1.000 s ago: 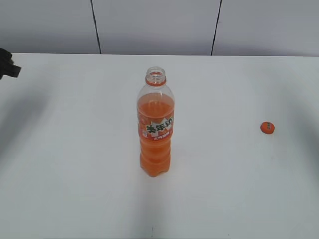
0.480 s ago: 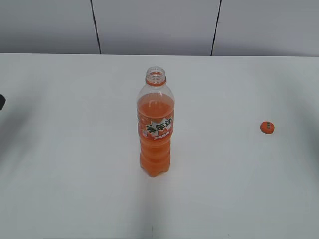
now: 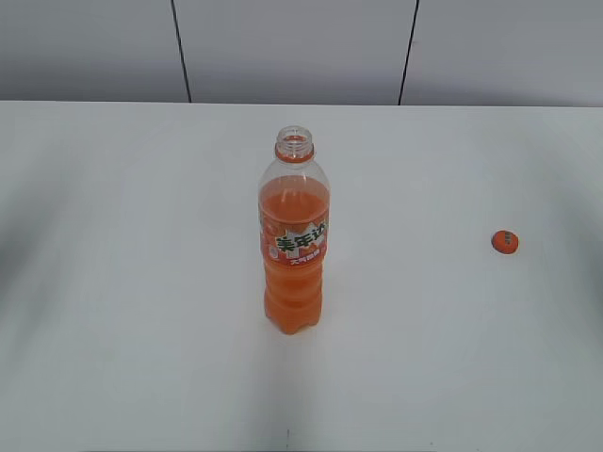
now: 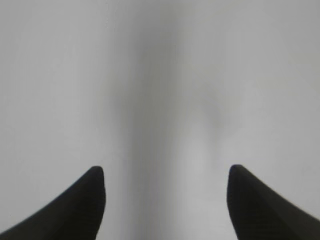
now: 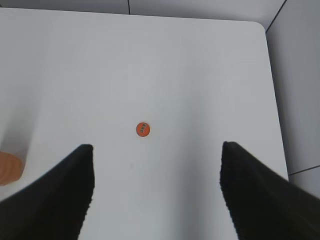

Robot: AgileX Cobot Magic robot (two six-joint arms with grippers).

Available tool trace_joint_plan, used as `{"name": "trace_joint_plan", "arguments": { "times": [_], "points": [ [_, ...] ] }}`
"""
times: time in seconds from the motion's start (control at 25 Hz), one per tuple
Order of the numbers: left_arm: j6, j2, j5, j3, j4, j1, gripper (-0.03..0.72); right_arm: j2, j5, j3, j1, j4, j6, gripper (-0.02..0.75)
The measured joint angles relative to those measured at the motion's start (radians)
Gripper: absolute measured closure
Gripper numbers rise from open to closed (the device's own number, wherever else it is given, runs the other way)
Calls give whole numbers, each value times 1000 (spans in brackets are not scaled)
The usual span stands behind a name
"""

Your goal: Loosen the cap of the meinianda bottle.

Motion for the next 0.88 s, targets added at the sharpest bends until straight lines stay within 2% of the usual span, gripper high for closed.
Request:
{"name": "trace_joint_plan", "arguments": {
  "times": [0.24, 0.6, 0.88],
  "points": [
    [57, -214, 35, 0, -82, 0, 219, -27, 0, 67, 0, 0, 0, 150],
    [62, -499, 104, 2, -90, 0, 220, -116, 0, 254, 0, -7, -2, 150],
    [62, -662, 116, 136, -104, 0, 220, -247, 0, 388, 0, -40, -16, 150]
  ]
}}
